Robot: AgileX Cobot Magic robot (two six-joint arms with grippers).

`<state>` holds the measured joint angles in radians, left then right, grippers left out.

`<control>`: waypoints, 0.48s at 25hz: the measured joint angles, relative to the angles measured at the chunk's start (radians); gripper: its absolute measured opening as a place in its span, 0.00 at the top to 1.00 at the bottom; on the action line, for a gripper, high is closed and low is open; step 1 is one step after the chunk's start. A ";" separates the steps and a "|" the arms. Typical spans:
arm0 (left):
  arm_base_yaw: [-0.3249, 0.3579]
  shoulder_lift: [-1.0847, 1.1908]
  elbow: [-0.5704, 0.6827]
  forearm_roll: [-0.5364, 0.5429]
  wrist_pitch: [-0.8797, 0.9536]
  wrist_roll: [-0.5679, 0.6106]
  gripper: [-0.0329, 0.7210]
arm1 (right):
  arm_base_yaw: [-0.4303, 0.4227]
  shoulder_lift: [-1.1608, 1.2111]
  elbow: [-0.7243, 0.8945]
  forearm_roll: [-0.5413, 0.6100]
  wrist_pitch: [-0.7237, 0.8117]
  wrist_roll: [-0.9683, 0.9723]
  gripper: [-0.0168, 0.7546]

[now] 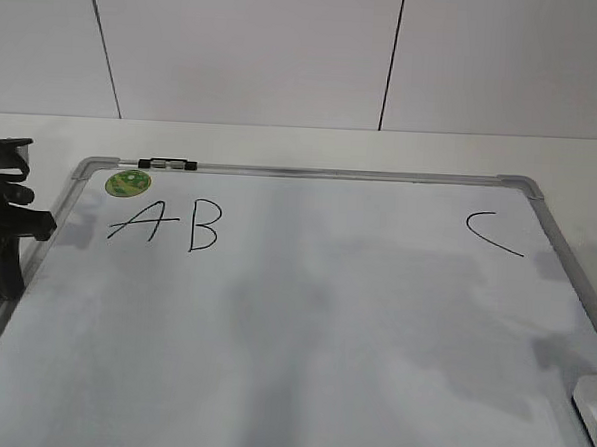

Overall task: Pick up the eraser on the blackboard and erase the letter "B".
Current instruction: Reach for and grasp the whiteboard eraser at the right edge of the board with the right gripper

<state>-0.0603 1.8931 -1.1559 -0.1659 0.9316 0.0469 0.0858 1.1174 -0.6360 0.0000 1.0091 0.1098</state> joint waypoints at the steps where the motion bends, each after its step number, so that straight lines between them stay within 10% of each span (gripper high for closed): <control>1: 0.000 0.000 0.000 0.000 0.000 0.000 0.90 | 0.000 0.010 0.000 0.009 -0.016 0.000 0.20; 12: 0.000 0.000 0.000 -0.004 0.002 0.000 0.90 | 0.000 0.026 0.113 0.021 -0.164 -0.002 0.25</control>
<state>-0.0603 1.8931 -1.1559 -0.1702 0.9336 0.0469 0.0858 1.1435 -0.5228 0.0211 0.8455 0.1081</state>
